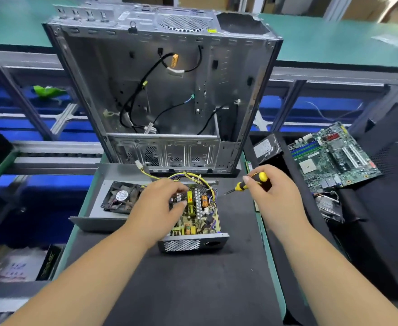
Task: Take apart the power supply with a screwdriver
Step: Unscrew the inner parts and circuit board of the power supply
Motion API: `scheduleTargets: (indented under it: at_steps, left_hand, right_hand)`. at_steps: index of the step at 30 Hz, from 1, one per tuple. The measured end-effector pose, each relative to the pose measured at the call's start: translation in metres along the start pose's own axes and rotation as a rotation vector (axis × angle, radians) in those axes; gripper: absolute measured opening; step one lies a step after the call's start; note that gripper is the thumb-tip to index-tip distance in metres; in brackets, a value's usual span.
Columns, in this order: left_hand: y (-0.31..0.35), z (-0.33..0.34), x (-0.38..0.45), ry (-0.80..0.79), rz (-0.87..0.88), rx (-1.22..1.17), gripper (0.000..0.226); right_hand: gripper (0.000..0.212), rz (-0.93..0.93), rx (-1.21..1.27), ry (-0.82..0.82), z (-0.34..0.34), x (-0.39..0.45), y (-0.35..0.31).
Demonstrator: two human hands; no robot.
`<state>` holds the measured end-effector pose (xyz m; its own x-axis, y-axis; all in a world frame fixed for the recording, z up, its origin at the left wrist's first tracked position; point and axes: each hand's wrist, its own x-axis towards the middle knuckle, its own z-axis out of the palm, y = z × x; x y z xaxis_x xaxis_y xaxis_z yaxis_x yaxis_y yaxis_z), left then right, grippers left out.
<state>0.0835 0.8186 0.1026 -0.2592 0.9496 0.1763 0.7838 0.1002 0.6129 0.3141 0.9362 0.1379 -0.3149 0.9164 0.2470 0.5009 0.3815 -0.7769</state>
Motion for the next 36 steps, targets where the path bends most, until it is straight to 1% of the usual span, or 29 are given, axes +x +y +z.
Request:
scheduleTargets:
  at_steps: [2, 5, 8, 11, 14, 17, 19, 22, 26, 29, 36]
  left_hand:
    - [0.005, 0.004, 0.008, -0.018, 0.025, 0.024, 0.030]
    - [0.016, 0.016, 0.017, 0.001, 0.039, 0.024, 0.035]
    - [0.030, 0.035, 0.024, 0.010, 0.030, 0.072, 0.040]
    - [0.047, 0.056, 0.033, 0.045, 0.001, 0.151, 0.054]
    - [0.061, 0.074, 0.039, 0.091, -0.076, 0.241, 0.069]
    - [0.065, 0.087, 0.040, 0.078, -0.198, 0.352, 0.081]
    - [0.064, 0.092, 0.039, 0.080, -0.266, 0.399, 0.085]
    - [0.064, 0.097, 0.037, 0.084, -0.315, 0.433, 0.084]
    - [0.061, 0.099, 0.037, 0.038, -0.329, 0.482, 0.080]
    - [0.061, 0.100, 0.037, 0.027, -0.341, 0.502, 0.077]
    - [0.062, 0.103, 0.037, 0.018, -0.357, 0.524, 0.073]
  right_hand:
    - [0.014, 0.000, 0.000, 0.015, 0.000, 0.004, 0.002]
    - [0.015, -0.004, 0.013, 0.007, -0.001, 0.010, 0.012]
    - [0.016, -0.018, 0.007, -0.061, -0.002, 0.021, 0.027]
    - [0.015, -0.008, 0.029, -0.135, -0.005, 0.035, 0.043]
    - [0.015, -0.045, 0.067, -0.203, -0.006, 0.049, 0.054]
    - [0.016, -0.104, 0.104, -0.271, -0.003, 0.060, 0.062]
    - [0.014, -0.125, 0.114, -0.323, -0.001, 0.066, 0.067]
    - [0.012, -0.159, 0.115, -0.389, 0.004, 0.074, 0.071]
    - [0.013, -0.188, 0.114, -0.443, 0.011, 0.081, 0.073]
    - [0.012, -0.229, 0.074, -0.466, 0.015, 0.084, 0.074]
    - [0.014, -0.250, 0.050, -0.492, 0.021, 0.087, 0.080]
